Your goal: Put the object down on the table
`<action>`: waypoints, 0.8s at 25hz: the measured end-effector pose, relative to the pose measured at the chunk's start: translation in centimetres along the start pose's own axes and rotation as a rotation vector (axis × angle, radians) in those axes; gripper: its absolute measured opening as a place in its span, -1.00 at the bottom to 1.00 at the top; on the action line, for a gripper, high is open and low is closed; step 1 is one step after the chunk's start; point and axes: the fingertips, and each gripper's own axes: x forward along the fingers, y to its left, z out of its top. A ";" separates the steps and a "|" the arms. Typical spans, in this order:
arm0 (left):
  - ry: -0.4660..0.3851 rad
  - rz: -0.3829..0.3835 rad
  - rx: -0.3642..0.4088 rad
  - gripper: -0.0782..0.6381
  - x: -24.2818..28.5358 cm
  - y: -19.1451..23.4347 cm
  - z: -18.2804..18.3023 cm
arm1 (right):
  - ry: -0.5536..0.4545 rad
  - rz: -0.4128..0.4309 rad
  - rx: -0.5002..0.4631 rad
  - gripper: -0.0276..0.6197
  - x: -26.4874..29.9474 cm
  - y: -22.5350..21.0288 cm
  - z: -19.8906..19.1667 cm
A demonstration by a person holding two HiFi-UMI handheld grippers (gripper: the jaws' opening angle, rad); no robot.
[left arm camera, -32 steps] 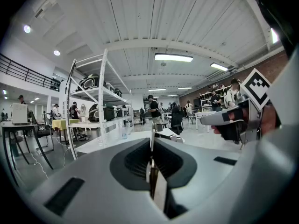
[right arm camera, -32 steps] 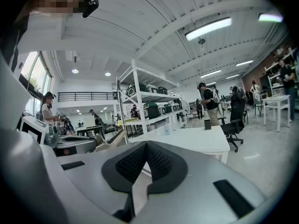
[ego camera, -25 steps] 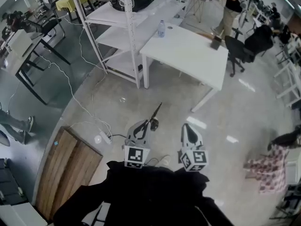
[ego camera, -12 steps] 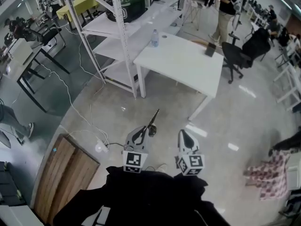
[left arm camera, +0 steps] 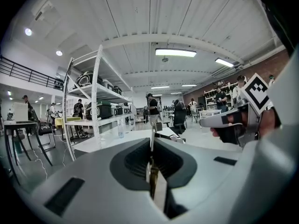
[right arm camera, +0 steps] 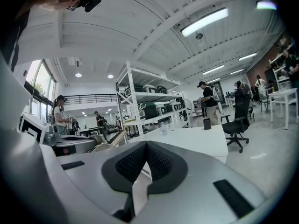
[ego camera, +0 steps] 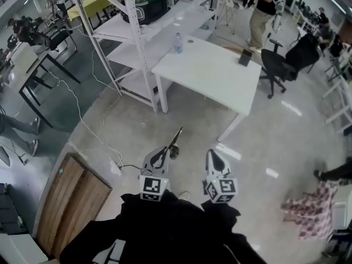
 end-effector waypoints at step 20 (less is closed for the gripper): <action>0.004 -0.029 -0.019 -0.75 23.4 12.7 0.9 | 0.044 -0.004 -0.007 -0.91 25.0 -5.8 3.7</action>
